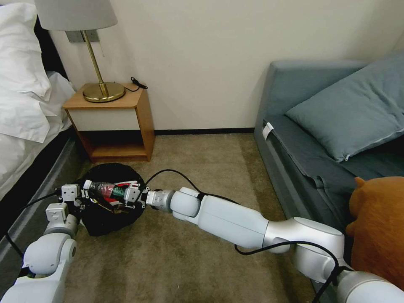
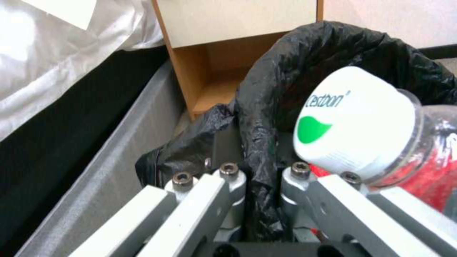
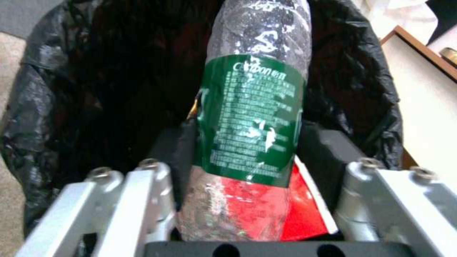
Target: Pick up the trash bin, then pick up the garbage on the floor and place it into the trash bin.
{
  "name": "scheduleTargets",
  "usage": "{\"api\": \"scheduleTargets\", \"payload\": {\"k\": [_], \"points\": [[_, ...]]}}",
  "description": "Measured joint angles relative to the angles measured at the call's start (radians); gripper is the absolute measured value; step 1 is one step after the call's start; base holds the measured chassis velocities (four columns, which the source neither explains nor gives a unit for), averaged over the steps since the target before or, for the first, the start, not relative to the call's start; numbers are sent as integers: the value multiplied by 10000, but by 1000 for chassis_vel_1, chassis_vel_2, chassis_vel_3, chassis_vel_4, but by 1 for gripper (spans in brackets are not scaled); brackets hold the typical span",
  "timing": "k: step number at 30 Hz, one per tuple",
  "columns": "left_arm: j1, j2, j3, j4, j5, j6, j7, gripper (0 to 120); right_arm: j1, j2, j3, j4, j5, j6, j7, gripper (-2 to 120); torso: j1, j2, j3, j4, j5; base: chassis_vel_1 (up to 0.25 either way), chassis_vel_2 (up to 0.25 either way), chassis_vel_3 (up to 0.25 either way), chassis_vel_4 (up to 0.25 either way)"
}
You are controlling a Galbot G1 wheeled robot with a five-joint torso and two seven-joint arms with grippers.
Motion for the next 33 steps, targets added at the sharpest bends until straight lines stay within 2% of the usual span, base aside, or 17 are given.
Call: {"api": "scheduleTargets", "payload": {"k": [2, 3, 5, 6, 9, 10, 12, 22, 29, 32, 33], "points": [[-1, -3, 0, -1, 4, 0, -1, 4, -7, 2, -3, 14, 0, -46, 6, 64, 0, 0, 0, 1, 0, 0, 0, 0, 0], [-1, -3, 0, -1, 4, 0, -1, 4, -7, 2, -3, 14, 0, -46, 6, 64, 0, 0, 0, 1, 0, 0, 0, 0, 0], [14, -3, 0, -1, 6, 0, -2, 4, -7, 2, 0, 16, 0, -77, 7, 75, 0, 0, 0, 0, 0, 0, 0, 0, 0], [14, -3, 0, -1, 6, 0, -2, 4, -7, 2, 0, 16, 0, -77, 7, 75, 0, 0, 0, 0, 0, 0, 0, 0, 0], [14, -3, -15, 26, -1, 0, -2, 4, 18, -14, 34, 17, -2, -114, 8, 90, 0, 0, 0, 1, 0, 0, 0, 0, 0], [14, -3, -15, 26, -1, 0, -2, 4, 18, -14, 34, 17, -2, -114, 8, 90, 0, 0, 0, 1, 0, 0, 0, 0, 0], [3, -1, -31, 47, -19, -4, -2, 4, 42, -19, 102, -7, -13, -125, 10, 99, 0, -1, 0, 1, 0, 0, 0, 0, 0], [13, -56, -51, -19, -167, -13, -11, 4, 518, -85, 597, -71, 145, -137, 95, 100, 0, -1, 0, 1, 1, 0, 0, 0, 0], [-19, -135, -106, -260, -1170, -14, -275, 4, 1023, -300, 1260, -192, 407, -302, 289, 100, 0, -1, 0, 1, 2, 0, 0, 0, 0], [-219, -229, -132, -307, -2075, -7, -597, 4, 1047, -487, 1659, -313, 463, -441, 576, 100, 0, -1, 0, 1, 2, 0, 0, 0, 0], [-219, -229, -132, -307, -2075, -7, -597, 4, 1047, -487, 1659, -313, 463, -441, 576, 100, 0, -1, 0, 1, 2, 0, 0, 0, 0]]}}
